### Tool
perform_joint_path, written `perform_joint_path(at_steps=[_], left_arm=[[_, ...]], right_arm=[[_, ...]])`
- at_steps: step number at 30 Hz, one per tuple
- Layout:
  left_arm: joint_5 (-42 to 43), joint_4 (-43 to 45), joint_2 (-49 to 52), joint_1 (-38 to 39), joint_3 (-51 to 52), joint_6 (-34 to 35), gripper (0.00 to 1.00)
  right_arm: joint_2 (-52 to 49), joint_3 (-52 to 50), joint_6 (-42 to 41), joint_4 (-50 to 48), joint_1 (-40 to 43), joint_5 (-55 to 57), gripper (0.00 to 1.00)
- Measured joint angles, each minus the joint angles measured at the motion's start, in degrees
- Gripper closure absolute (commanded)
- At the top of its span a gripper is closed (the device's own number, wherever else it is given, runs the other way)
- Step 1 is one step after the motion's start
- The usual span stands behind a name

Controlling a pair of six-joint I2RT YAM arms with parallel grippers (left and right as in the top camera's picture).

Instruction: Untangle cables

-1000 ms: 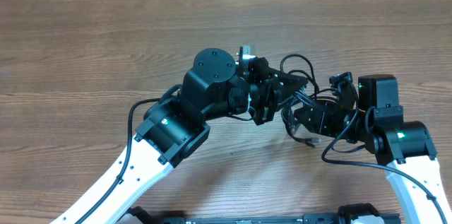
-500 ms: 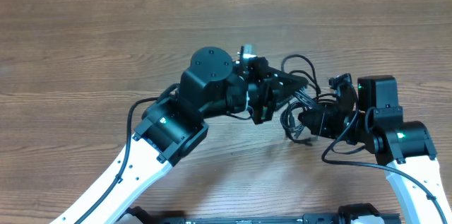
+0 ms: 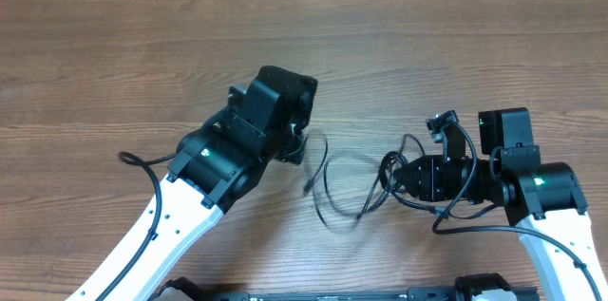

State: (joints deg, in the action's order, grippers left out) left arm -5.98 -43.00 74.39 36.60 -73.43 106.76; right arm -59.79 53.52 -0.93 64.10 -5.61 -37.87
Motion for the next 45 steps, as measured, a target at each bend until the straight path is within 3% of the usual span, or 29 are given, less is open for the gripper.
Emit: perform_joint_path(at_steps=[3, 5, 12, 18, 27, 34, 37, 45], left_arm=[[-3.04, -3.41, 0.0, 0.0, -0.02, -0.76, 0.0], [-3.43, -5.18, -0.02, 0.0, 0.0, -4.96, 0.0], [2.78, -5.46, -0.02, 0.0, 0.0, -27.43, 0.0], [15.85, -5.51, 0.0, 0.0, 0.0, -50.45, 0.0], [24.79, -5.62, 0.0, 0.0, 0.0, -65.53, 0.01], [37.31, -1.77, -0.02, 0.0, 0.0, -81.05, 0.21], [42.6, -0.31, 0.0, -0.52, 0.0, -84.83, 0.33], [52.11, 2.32, 0.0, -6.03, 0.0, -87.47, 0.31]], right_arm=[[0.0, 0.0, 0.72, 0.0, -0.02, -0.85, 0.96], [0.0, 0.0, 0.98, -0.02, 0.0, -1.01, 0.96], [0.0, 0.0, 1.16, -1.4, 0.0, -1.4, 0.96], [0.0, 0.0, 7.1, -2.1, 0.0, -8.13, 0.96], [0.0, 0.0, 12.09, -7.41, 0.0, -21.66, 0.96], [0.0, 0.0, 8.41, -15.63, 0.0, -24.09, 0.96], [0.0, 0.0, 7.37, -16.7, 0.0, -24.61, 0.96], [-0.02, 0.0, 0.68, -25.35, 0.7, -25.16, 0.96]])
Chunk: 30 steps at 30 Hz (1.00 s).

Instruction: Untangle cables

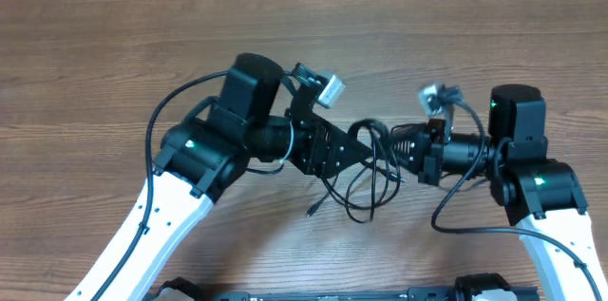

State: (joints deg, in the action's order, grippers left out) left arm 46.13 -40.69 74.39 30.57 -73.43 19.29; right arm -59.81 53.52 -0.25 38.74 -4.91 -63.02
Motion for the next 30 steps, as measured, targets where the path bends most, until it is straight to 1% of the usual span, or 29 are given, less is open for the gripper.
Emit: perform_joint_path(at_steps=[3, 6, 9, 12, 16, 18, 21, 26, 30], left_arm=[[1.55, 0.72, -0.02, -1.51, 0.0, 0.26, 0.28], [2.25, 3.02, -0.02, -3.06, 0.0, 2.86, 0.24], [2.49, 6.45, 0.0, -3.72, 0.0, 8.04, 0.21], [2.78, 8.09, 0.0, -3.72, 0.0, 13.0, 0.2], [2.01, 8.39, -0.02, -3.72, 0.0, 21.88, 0.2], [0.92, 8.66, 0.0, -3.72, 0.0, 27.58, 0.2], [-0.2, 9.53, -0.02, -3.72, 0.0, 32.2, 0.21], [-1.03, 14.38, -0.02, -3.72, 0.0, 39.06, 0.21], [-1.2, 16.65, 0.0, -3.72, 0.0, 43.82, 0.31]], right_arm=[[0.0, 0.0, -5.25, -4.92, 1.66, -0.11, 0.96], [0.0, 0.0, -10.43, -10.36, 2.51, -0.15, 0.96], [-0.04, -0.02, -17.97, -18.25, 2.69, -0.24, 0.96], [-0.04, -0.02, -25.51, -25.0, 2.69, -0.35, 0.96], [-0.04, -0.02, -34.1, -31.12, 2.69, -0.63, 0.96], [-0.04, -0.02, -38.73, -34.23, 2.69, -0.63, 0.96], [-0.04, -0.02, -41.92, -35.67, 2.67, -0.59, 0.96], [-0.04, -0.02, -45.13, -36.13, 2.67, -0.37, 0.96], [-0.04, -0.02, -45.64, -36.13, 2.64, 0.5, 0.96]])
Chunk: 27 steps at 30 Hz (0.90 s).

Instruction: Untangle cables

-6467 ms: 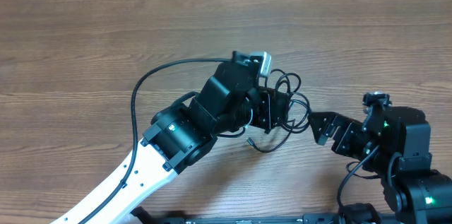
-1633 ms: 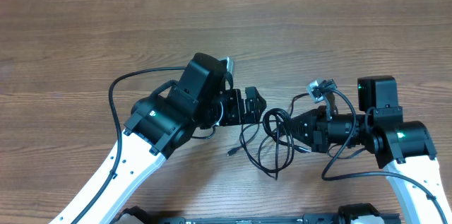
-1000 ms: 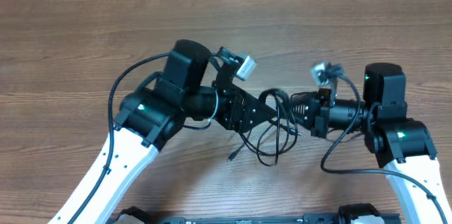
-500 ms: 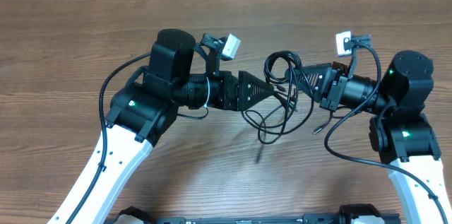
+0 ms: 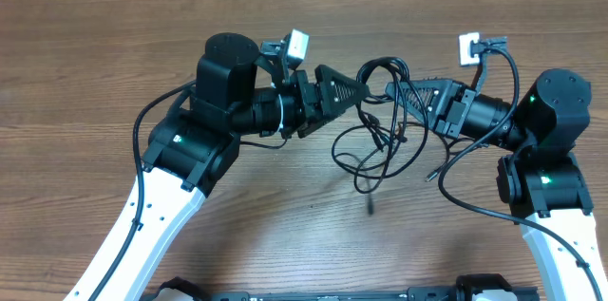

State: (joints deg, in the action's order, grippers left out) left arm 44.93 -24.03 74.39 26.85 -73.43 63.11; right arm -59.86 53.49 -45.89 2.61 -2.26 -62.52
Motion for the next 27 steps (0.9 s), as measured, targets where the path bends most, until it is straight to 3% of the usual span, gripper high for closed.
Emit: perform_joint_path(at_steps=[6, 16, 23, 27], left_arm=[[-0.66, 0.07, -0.02, 0.0, 0.0, 7.58, 0.39], [-6.05, 3.3, -0.02, 3.26, 0.0, 14.97, 0.41], [-8.11, 3.93, 0.0, 3.56, 0.0, 16.72, 0.62], [-8.61, 3.93, -0.02, 3.56, 0.0, 17.33, 0.67]], right_arm=[[0.0, 0.0, -0.42, -0.09, 0.0, 1.2, 0.96], [0.0, 0.0, -0.55, -0.22, -0.96, 1.57, 0.96], [0.0, 0.0, -0.59, -0.26, -2.75, 1.88, 0.96], [0.0, 0.0, -1.95, -0.35, -2.75, 1.9, 0.96]])
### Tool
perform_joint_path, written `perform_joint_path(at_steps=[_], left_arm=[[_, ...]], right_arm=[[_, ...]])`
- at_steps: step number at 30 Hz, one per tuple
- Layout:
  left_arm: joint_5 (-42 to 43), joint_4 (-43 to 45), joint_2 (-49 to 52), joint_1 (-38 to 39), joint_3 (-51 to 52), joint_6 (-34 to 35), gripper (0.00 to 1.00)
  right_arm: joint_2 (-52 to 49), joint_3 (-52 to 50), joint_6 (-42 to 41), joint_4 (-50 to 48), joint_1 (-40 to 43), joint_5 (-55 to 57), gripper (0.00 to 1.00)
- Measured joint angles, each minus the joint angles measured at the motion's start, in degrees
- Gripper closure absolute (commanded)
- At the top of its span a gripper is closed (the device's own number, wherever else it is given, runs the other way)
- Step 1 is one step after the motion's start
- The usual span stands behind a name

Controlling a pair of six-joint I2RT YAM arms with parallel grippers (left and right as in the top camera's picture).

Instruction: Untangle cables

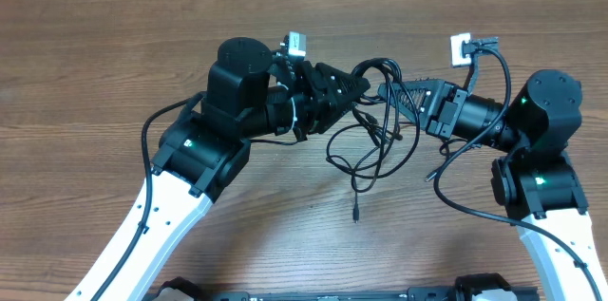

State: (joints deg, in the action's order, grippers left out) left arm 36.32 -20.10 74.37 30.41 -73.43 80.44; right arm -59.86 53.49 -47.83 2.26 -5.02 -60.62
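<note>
A bundle of thin black cables [372, 154] hangs in tangled loops between my two grippers, above the wooden table [114, 54]. One loose plug end [354, 216] dangles lowest. My left gripper [359, 85] points right and is shut on the upper loops of the bundle. Facing it from the right, my right gripper [388, 92] is shut on the same bundle a short way off. The two sets of fingertips almost meet, and the exact grip points are hidden by the crossing loops.
Each arm's own black wiring loops beside it, at the left arm [157, 125] and under the right wrist [456, 187]. A small white camera block sits on each wrist, left [294, 45] and right [463, 47]. The table's far edge meets a pale wall.
Both grippers still hold the bundle. The left gripper has turned and shifted slightly right, the right one slightly left, so they stand closer together. The dangling plug has swung a little left.
At first the left gripper pointed down by the cable's left end on the table, while the right held the tangle low at the right. Then both held it lifted between them mid-table. Later it was farther back and higher, and it hangs there now.
</note>
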Motion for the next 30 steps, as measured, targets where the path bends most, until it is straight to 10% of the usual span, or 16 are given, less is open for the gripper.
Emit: perform_joint_path(at_steps=[9, 18, 24, 30], left_arm=[[-2.58, -0.02, 0.0, 1.4, 0.0, 0.22, 0.71], [-3.78, 0.0, 0.0, 1.38, 0.0, -0.11, 0.96], [-4.46, -0.02, 0.0, 1.01, 0.0, -6.8, 0.96], [-4.9, -2.91, 0.0, -0.94, -0.02, -25.97, 0.96]], right_arm=[[0.0, 0.0, -2.82, -0.04, -2.27, -0.02, 0.96], [0.0, 0.0, -2.93, 1.64, -2.54, -0.02, 0.96], [-0.04, 0.11, 1.57, 8.55, -2.67, -0.74, 0.33], [-0.11, 0.13, 12.61, 21.75, -2.91, 1.46, 0.2]])
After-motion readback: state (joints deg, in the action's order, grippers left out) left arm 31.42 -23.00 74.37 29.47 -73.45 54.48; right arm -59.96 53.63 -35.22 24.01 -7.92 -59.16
